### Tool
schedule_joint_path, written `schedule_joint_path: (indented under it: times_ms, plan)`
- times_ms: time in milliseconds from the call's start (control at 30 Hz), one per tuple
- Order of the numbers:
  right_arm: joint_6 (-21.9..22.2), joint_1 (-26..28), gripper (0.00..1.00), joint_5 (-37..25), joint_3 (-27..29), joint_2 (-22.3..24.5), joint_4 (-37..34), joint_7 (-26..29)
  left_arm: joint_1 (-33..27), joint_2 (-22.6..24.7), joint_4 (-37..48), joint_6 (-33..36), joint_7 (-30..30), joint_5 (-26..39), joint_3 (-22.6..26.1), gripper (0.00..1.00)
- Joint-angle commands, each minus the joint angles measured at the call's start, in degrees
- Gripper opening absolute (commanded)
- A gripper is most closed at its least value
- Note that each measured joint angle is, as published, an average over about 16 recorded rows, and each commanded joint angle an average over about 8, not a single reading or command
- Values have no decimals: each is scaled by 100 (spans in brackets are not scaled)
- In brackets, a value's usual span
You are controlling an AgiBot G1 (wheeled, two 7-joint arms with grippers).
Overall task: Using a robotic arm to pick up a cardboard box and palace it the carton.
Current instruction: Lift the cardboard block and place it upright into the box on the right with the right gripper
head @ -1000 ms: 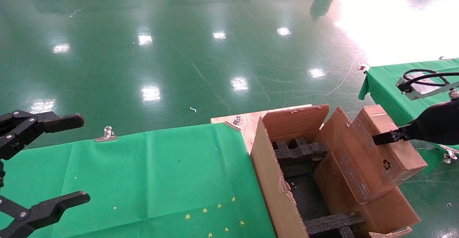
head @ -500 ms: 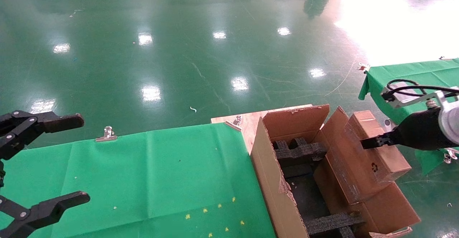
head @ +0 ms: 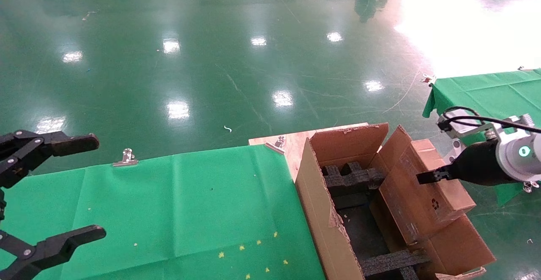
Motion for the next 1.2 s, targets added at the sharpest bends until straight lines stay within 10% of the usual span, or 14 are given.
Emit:
schedule_joint_path:
  times_ms: [33, 1200]
  plan:
    - [40, -54, 0, -22, -28, -27, 0, 39, 0, 0, 0, 0, 0, 0, 0, 100]
    - [632, -787, 0, -228, -347, -537, -438, 138, 2, -1, 2, -2, 1, -1, 0, 100]
